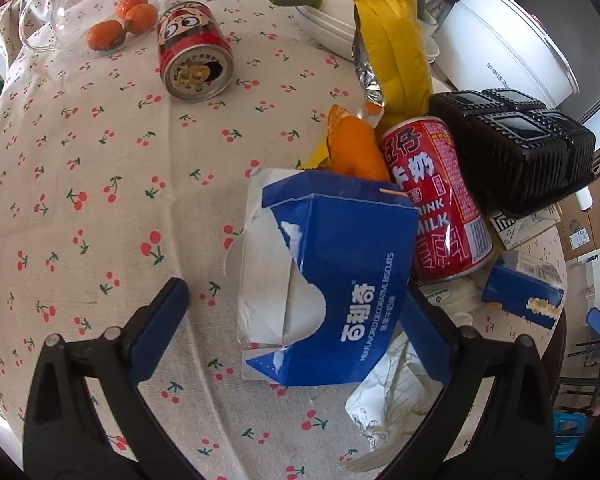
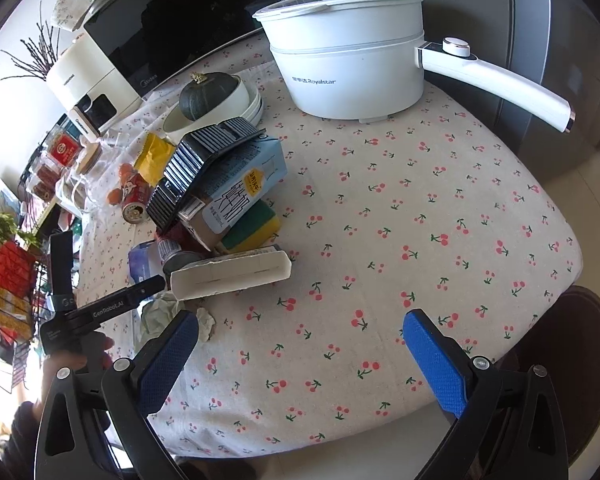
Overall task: Collect trash
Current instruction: 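Reach to the blue biscuit box and grasp it with the left gripper, then grasp the crumpled white paper with the right gripper while the left gripper holds the box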
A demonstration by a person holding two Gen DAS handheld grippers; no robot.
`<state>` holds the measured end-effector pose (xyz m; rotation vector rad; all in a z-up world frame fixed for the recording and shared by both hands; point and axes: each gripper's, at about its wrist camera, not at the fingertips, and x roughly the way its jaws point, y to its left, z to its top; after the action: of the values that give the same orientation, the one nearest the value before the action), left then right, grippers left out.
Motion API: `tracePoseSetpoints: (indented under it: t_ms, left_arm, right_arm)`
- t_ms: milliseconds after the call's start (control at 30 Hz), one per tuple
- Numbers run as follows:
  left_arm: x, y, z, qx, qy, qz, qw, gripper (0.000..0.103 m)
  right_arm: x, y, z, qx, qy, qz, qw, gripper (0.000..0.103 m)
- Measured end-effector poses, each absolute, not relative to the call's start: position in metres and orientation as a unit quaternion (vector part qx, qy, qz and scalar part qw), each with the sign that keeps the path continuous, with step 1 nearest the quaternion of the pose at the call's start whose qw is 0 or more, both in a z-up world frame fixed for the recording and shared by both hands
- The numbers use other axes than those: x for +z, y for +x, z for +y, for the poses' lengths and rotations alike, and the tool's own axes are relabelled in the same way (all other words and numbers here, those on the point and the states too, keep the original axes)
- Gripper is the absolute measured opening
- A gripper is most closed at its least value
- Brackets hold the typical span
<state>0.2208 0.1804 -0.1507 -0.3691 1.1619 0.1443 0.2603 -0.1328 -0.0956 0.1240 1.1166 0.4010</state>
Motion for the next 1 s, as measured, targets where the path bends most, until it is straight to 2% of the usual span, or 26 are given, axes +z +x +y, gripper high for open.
tracePoseSetpoints:
  t_ms: [67, 100, 233, 567, 833, 1000]
  left_arm:
    - [-0.147, 0.219, 0.179, 0.053, -0.177, 0.541, 0.820, 0.088]
    - [-0.146, 0.221, 0.179, 0.041, -0.180, 0.541, 0.820, 0.077]
    - [-0.132, 0.211, 0.171, 0.025, -0.163, 0.541, 0.825, 0.072]
    - [-0.099, 0.140, 0.208, 0.057, -0.140, 0.535, 0.831, 0.072]
    - [-0.107, 0.103, 0.242, 0.069, -0.145, 0.540, 0.826, 0.072]
    - [-0.110, 0.096, 0.248, 0.071, -0.165, 0.538, 0.823, 0.073]
  right_arm:
    - [-0.099, 0.261, -0.130, 0.187, 0.056, 0.531, 0.824, 0.103]
    - [-0.101, 0.261, -0.128, 0.186, 0.055, 0.534, 0.823, 0.103]
    - [-0.109, 0.258, -0.117, 0.184, 0.047, 0.542, 0.819, 0.103]
    - [-0.134, 0.235, -0.046, 0.230, 0.034, 0.560, 0.796, 0.103]
    - [-0.163, 0.226, 0.018, 0.231, -0.036, 0.546, 0.804, 0.103]
    - [-0.171, 0.230, 0.028, 0.242, -0.012, 0.538, 0.808, 0.103]
